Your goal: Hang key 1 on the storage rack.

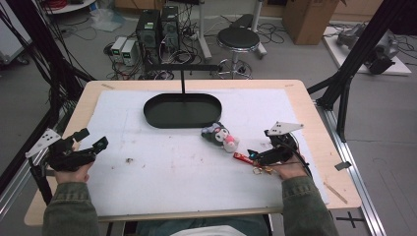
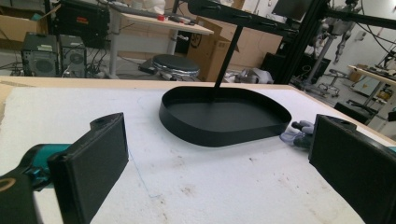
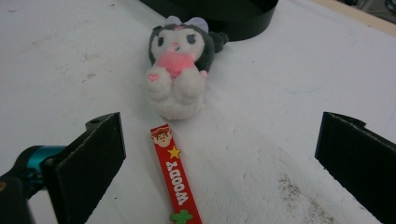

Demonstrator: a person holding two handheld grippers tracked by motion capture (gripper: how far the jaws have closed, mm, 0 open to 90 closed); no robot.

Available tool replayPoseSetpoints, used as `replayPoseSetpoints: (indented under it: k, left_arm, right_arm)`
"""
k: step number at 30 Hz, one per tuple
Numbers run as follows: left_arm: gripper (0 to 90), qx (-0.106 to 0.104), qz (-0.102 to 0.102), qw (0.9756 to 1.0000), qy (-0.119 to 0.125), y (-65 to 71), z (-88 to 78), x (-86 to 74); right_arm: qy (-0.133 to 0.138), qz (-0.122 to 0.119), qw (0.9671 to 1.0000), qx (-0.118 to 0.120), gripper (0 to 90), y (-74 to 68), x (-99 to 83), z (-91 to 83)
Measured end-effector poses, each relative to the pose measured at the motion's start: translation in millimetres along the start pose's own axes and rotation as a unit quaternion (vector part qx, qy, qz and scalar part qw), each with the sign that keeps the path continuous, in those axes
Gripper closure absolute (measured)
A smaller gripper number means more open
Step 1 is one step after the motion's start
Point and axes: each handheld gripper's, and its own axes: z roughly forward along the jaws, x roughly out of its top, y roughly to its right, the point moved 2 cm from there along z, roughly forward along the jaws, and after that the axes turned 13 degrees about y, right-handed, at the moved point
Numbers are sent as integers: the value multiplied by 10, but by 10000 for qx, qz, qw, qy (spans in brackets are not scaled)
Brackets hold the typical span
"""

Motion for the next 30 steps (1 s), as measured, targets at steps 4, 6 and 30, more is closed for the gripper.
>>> replayPoseSetpoints:
  k: [4, 6, 30]
  left_arm:
    - [51, -1, -19, 10000, 29, -2, 0, 3]
    - [51, -7, -25, 10000, 22, -4, 2, 1]
    - [51, 41, 10, 10000, -35, -11, 10, -7]
  right_arm:
    - [-381, 112, 9987, 317, 6, -21, 10, 140]
    - [-606, 68, 9974, 394, 6, -54, 6, 216]
    - [-1742, -345, 9808, 800, 519, -232, -134, 525]
